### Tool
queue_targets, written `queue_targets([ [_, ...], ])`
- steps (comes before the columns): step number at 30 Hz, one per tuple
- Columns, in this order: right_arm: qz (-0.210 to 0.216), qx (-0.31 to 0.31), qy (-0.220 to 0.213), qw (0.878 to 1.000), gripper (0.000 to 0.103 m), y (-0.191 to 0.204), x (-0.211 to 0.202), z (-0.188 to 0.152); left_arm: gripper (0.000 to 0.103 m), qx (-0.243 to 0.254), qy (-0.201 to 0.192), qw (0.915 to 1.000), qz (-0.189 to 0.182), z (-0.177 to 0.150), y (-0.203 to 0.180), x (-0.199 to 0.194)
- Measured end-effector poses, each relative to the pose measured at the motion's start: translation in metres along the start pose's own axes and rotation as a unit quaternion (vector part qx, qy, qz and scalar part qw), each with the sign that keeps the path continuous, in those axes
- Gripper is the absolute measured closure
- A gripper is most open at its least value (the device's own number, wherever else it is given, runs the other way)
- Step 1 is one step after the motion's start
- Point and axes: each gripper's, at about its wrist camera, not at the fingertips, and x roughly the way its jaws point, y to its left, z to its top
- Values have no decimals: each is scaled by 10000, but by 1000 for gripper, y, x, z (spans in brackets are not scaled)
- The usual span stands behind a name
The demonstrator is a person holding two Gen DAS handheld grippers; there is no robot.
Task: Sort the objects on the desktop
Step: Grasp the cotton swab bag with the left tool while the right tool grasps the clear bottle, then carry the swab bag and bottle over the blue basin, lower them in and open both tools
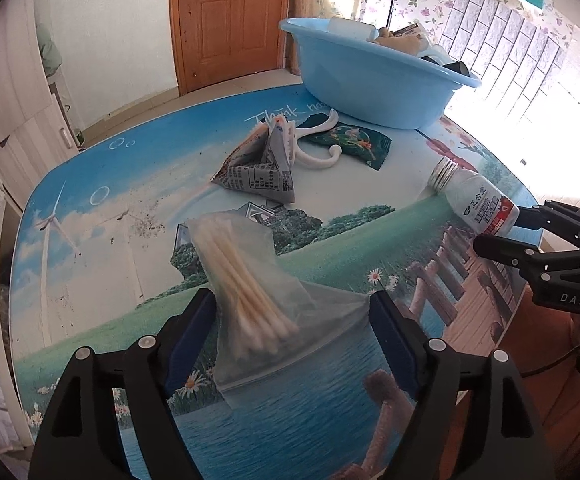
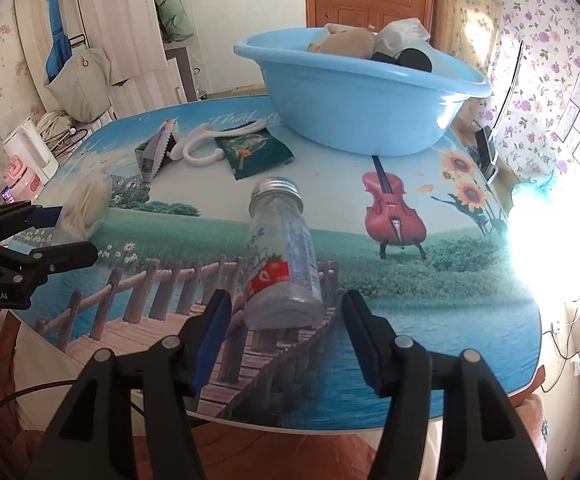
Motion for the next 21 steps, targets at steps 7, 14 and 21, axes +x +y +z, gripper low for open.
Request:
queue_targets([
  [7, 61, 23, -111, 9999, 45, -2, 5, 6, 49, -144, -149, 9998, -49, 2, 7, -4],
  [14, 340, -126, -245, 9990, 64, 2, -1, 8, 55, -88, -385, 9991, -181, 10, 5, -23],
  [21, 525, -109, -771, 9956, 64, 4, -26, 21, 55, 19, -640, 9974, -325, 29, -6, -43],
])
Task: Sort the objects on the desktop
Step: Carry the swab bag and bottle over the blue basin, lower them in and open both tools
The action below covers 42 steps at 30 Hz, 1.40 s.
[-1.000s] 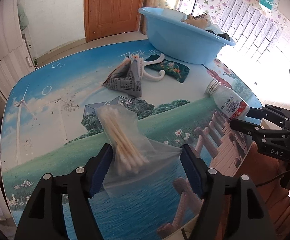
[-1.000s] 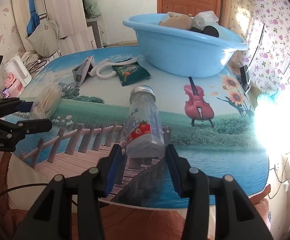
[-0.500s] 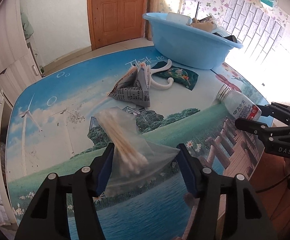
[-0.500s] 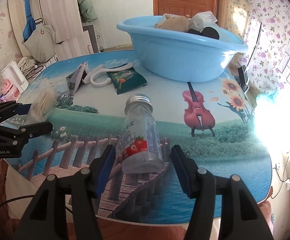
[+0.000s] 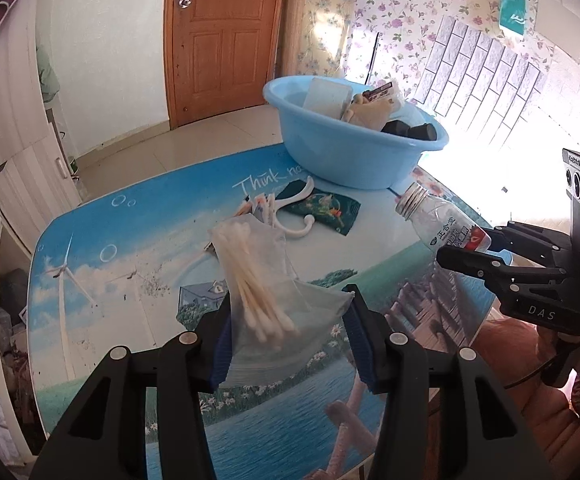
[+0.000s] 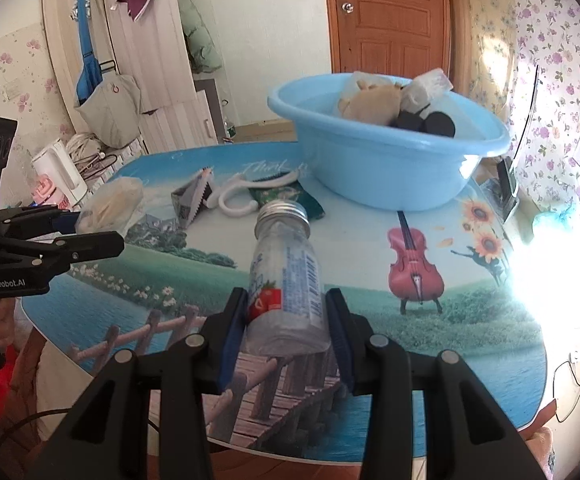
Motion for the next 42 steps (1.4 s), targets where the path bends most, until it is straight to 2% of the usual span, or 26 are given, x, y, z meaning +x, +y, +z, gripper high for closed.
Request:
queue_targets([
  [7, -4, 123, -526, 9985, 64, -9, -20, 25, 55, 159, -196, 9995, -200, 32, -18, -1],
  [13, -66, 269, -845, 9960, 64, -29, -27, 49, 55, 313, -410, 9981, -351, 73, -34, 10],
  [19, -116, 424, -984, 9942, 64, -54, -18, 71, 55, 435, -535, 9964, -495, 114, -49, 35],
  [30, -218, 659, -1033, 9922, 64, -93, 5, 90, 51, 518, -513, 9952, -660, 155, -68, 83],
  [33, -280, 700, -1064, 9915, 64, -99, 11, 94, 44, 566, -494, 9946, -712, 163, -73, 92],
  [38, -324, 738, -1103, 9906, 64, -103, 17, 101, 23, 610, -571, 9939, -718, 163, -75, 90],
  [42, -333, 660, -1077, 9914, 64, -100, 20, 104, 18, 655, -676, 9935, -641, 160, -71, 78],
])
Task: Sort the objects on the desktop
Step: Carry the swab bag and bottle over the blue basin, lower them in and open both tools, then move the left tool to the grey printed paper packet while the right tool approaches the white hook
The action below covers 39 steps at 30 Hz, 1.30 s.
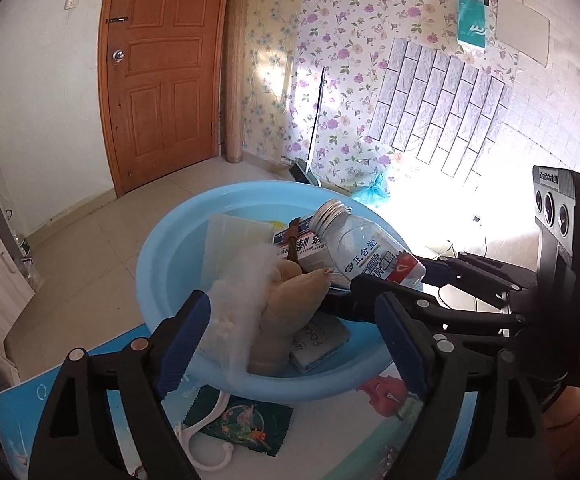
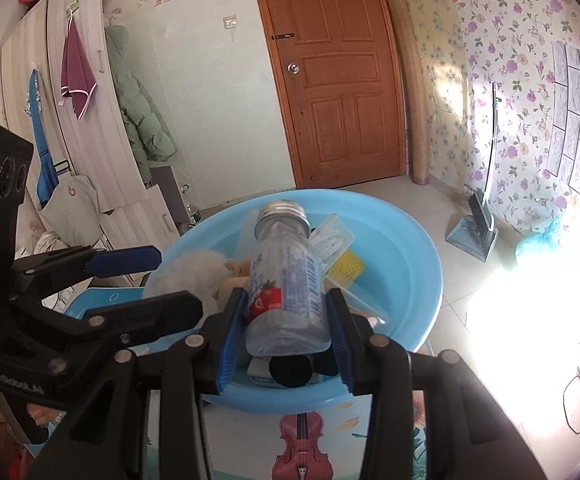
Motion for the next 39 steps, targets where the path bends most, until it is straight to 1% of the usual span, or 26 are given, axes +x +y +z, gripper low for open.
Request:
queue_targets([
  [2, -58, -24, 29, 10000, 63, 3, 1, 1, 16, -44, -2, 10000, 0, -3, 4, -6],
  [7, -116, -18, 106, 9999, 62, 10, 0, -1, 14, -130, 31, 9999, 101, -17, 13, -22],
  [9, -232, 21, 107, 9997, 56, 12, -2, -4, 13, -192, 52, 9997, 149, -25, 20, -29],
  [10, -280, 54, 93, 9996, 54, 11, -2, -6, 10, -235, 63, 9996, 174, -29, 24, -33],
  [11, -296, 84, 84, 9995, 50, 12, -4, -8, 9, -284, 73, 9994, 199, -33, 27, -36],
  [12, -294, 96, 86, 9995, 49, 13, -5, -10, 8, -331, 85, 9992, 218, -38, 31, -40],
  [19, -413, 12, 159, 9990, 49, 25, -10, -21, 8, -648, 170, 9971, 358, -64, 51, -54],
  [23, -452, -4, 156, 9989, 48, 29, -17, -22, 4, -727, 188, 9961, 469, -77, 59, -58],
  [30, -549, -28, 56, 9985, 48, 38, -32, -30, 4, -828, 430, 9933, 675, -100, 75, -54],
  [31, -535, -77, 47, 9985, 48, 42, -34, -32, 4, -836, 473, 9929, 705, -103, 77, -53],
  [35, -208, -196, 61, 9996, 48, 57, -39, -40, 4, -949, 660, 9901, 800, -118, 89, -47],
  [39, -13, -261, 245, 9994, 48, 66, -35, -49, 4, -1063, 836, 9872, 840, -130, 97, -41],
])
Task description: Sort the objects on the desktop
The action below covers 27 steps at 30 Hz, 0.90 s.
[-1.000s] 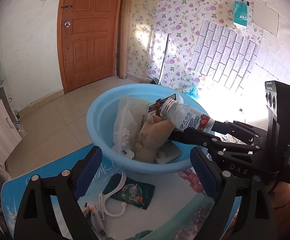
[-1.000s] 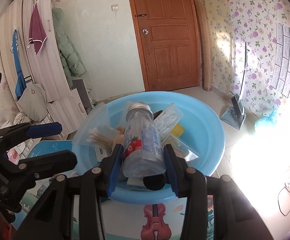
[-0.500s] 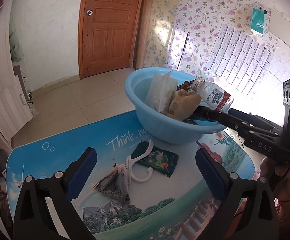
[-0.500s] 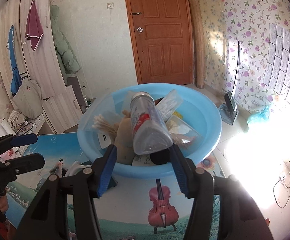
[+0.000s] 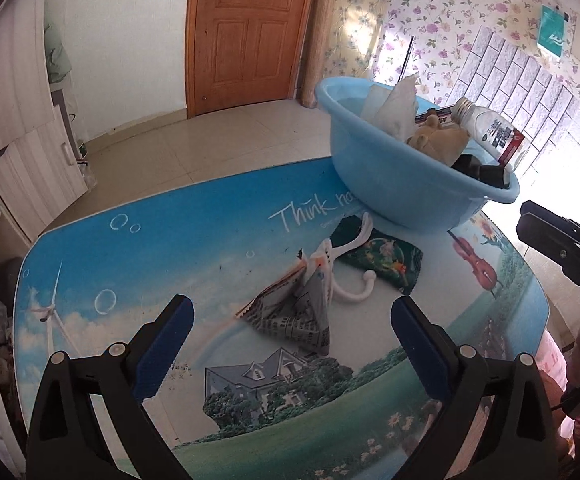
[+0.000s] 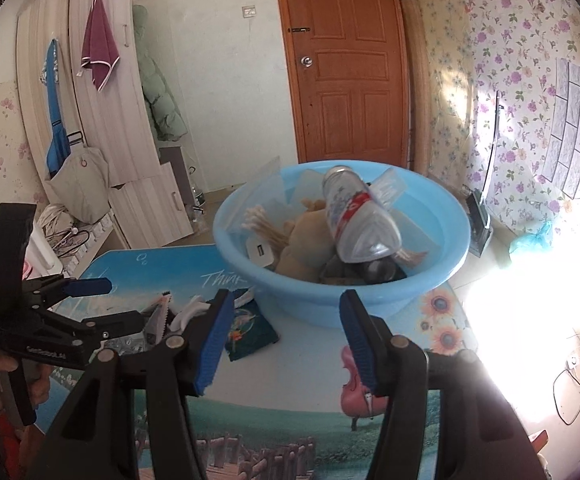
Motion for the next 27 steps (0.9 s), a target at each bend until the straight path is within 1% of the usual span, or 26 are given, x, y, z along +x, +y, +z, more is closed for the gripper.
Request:
queue_targets([
  [7, 173, -57, 364, 9992, 48, 10, 20, -12, 4, -65, 122, 9999, -92, -6, 6, 10],
  [10, 237, -170, 535, 9981, 48, 17, 29, -16, 4, 33, 197, 9998, -94, -7, 5, 15],
  [12, 278, -224, 650, 9972, 48, 21, 35, -19, 7, 88, 211, 9997, -122, -7, 3, 17],
  [14, 313, -284, 769, 9961, 48, 25, 42, -22, 19, 149, 231, 9995, -131, -7, 3, 19],
  [15, 321, -324, 817, 9956, 48, 27, 45, -23, 22, 179, 237, 9995, -119, -7, 3, 21],
  [16, 326, -361, 858, 9951, 48, 30, 47, -24, 29, 203, 251, 9994, -118, -7, 3, 23],
  [17, 326, -397, 897, 9946, 48, 32, 50, -25, 40, 225, 282, 9993, -136, -6, 3, 25],
  [20, 383, -494, 1005, 9930, 48, 38, 59, -24, 60, 309, 313, 9987, -258, -6, 4, 26],
  [22, 430, -563, 1026, 9922, 48, 43, 63, -22, 65, 379, 297, 9984, -290, -7, 4, 22],
  [27, 626, -840, 1100, 9884, 48, 62, 77, -18, 66, 268, 248, 9990, -261, -9, 14, 15],
])
